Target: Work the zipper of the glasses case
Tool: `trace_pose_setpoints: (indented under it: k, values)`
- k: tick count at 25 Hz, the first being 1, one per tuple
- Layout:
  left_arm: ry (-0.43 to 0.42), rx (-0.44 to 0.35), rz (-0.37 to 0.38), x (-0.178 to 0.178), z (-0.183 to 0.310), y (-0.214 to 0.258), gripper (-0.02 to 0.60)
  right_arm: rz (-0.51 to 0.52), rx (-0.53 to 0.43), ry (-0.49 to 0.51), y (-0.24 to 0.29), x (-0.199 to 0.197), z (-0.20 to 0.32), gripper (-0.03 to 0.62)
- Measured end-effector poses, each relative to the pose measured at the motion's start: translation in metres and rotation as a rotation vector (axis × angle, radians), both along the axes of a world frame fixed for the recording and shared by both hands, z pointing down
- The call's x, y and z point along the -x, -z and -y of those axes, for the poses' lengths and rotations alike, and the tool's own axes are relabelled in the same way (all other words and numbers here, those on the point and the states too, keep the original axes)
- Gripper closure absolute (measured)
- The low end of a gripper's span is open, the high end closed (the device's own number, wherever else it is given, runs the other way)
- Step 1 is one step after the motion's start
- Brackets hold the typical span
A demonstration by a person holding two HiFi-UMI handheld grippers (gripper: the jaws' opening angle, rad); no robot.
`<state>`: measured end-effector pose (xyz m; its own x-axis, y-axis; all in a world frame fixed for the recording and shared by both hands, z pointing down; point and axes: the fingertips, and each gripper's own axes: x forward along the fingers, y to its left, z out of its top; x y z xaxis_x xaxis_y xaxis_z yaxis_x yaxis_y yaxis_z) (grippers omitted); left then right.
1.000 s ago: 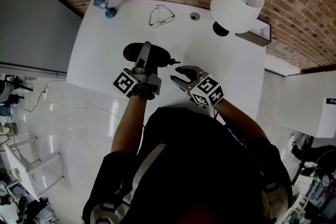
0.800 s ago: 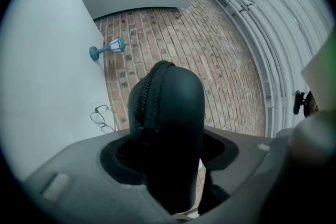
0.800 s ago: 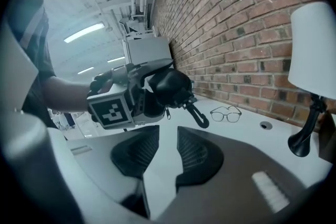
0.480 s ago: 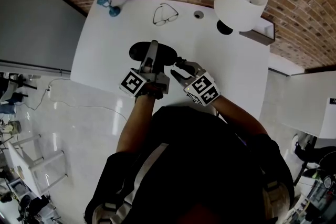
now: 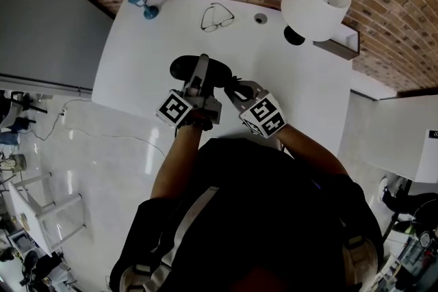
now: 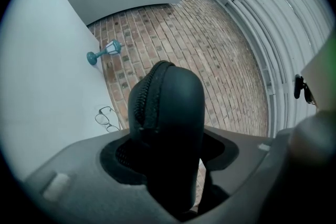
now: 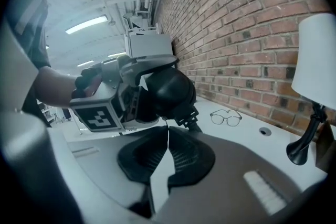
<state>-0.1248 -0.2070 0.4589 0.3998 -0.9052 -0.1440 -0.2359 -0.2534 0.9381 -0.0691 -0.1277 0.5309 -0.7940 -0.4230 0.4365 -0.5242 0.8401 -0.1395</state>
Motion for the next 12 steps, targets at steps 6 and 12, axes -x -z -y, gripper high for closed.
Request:
trace_pose_setpoints:
  k: [6,12]
  values:
    - [-0.011,0.007,0.016,0.0003,-0.0027,-0.0036,0.305,-0.012,0.006,0.012,-0.0027,-0.0025,-0.005,0.591]
    - [-0.047,0.018,0.062,-0.0007,-0.0071,-0.009,0.307,-0.023,0.022,0.005,-0.0071,-0.0087,-0.0047,0.591]
